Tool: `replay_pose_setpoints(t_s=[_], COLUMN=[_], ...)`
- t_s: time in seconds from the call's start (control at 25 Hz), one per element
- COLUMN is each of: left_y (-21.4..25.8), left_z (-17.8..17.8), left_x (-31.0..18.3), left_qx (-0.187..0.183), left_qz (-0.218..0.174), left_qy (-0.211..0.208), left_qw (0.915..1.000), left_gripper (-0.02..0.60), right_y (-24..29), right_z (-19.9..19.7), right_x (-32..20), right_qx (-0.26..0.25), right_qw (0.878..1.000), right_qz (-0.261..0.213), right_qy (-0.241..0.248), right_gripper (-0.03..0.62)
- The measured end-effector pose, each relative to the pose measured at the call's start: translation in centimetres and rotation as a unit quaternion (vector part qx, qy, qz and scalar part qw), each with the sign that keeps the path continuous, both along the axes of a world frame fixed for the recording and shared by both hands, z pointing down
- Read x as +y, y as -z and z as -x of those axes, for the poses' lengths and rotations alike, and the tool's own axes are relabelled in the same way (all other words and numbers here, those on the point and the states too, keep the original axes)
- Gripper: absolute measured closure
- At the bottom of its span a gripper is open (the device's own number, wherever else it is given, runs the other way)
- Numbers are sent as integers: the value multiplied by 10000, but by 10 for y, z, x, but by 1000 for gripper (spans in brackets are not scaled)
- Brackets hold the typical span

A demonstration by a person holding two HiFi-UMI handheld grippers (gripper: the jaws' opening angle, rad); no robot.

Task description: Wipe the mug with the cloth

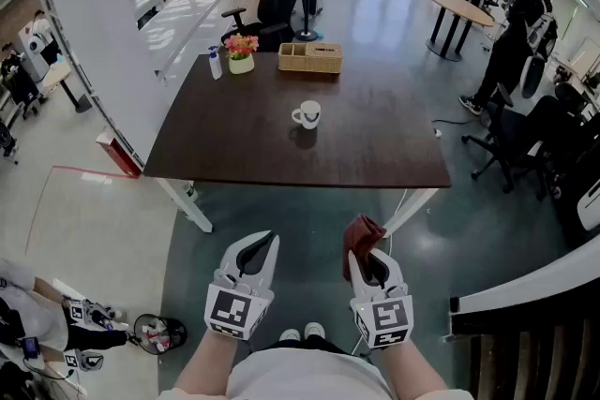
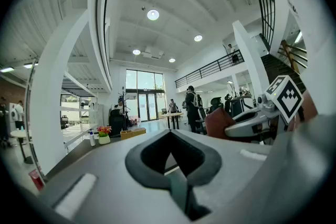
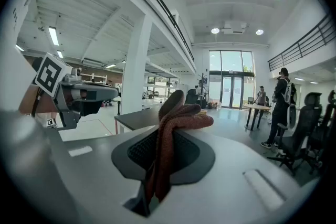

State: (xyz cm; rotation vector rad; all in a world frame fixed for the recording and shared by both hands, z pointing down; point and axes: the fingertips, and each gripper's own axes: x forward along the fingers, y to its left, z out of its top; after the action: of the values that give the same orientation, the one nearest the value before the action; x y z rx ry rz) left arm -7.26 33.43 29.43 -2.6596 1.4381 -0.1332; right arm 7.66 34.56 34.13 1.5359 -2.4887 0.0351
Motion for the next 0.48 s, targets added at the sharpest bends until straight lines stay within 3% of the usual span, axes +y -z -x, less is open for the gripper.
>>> replay_pose_setpoints(t_s=[0.48], left_y=[-2], left_z=[-7], left_x=[-8], left_qx=[-54], left_qz=[58], left_qy=[38], left_qw=[10000], left_gripper=[581], right_y=[0], right_z=[-10], right_x=[-11], right_qx=[-76], right_qw=[9999], right_qz=[28], right_qy=[-76], right_gripper=[517])
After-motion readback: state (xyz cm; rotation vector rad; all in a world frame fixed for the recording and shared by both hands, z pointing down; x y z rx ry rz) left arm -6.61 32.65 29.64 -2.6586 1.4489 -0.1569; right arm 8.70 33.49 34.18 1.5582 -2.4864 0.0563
